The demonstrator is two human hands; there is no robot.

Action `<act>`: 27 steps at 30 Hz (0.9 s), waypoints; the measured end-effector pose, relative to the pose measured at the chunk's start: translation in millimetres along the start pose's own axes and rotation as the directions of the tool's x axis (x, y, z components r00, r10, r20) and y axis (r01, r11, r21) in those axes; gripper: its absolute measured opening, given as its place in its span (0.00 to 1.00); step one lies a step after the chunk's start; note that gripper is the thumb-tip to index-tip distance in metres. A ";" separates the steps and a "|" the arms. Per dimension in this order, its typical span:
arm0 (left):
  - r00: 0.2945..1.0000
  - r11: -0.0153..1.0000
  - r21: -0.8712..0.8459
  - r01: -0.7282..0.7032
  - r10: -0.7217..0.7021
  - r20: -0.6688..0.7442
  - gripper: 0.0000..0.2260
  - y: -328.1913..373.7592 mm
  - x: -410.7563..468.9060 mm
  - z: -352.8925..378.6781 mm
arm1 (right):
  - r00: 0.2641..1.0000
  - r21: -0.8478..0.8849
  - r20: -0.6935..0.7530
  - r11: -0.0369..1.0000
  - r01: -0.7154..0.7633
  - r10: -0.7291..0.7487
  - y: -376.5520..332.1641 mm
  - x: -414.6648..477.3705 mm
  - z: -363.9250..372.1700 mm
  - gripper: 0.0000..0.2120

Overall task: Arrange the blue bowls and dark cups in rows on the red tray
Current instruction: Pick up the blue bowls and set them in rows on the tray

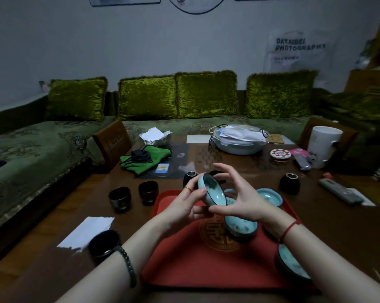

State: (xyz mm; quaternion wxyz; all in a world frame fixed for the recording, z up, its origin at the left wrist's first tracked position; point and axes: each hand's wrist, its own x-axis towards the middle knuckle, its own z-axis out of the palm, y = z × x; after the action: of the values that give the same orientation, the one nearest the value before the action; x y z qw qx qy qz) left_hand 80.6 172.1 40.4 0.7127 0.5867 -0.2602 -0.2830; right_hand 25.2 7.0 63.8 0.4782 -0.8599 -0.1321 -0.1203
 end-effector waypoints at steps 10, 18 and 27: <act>0.998 0.923 0.380 -0.052 0.032 0.058 0.29 -32.2 -23.2 37.2 | 0.989 -0.157 0.049 0.979 -0.127 0.136 13.9 -74.0 -17.6 0.41; 0.997 0.678 0.733 -0.058 0.008 0.072 0.36 -52.9 -23.8 48.9 | 0.969 -0.266 0.084 0.942 -0.202 0.231 24.5 -107.8 -18.1 0.41; 0.995 0.590 0.803 -0.083 -0.002 0.104 0.36 -62.4 -26.9 52.8 | 0.949 -0.366 0.108 0.899 -0.239 0.296 30.9 -115.6 -14.5 0.44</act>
State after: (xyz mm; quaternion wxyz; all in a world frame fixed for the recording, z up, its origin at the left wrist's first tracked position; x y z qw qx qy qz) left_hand 18.4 145.3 -12.7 0.3635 0.8256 -0.4063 -0.1454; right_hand -73.6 -34.0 8.3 0.3182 -0.9476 -0.0272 -0.0047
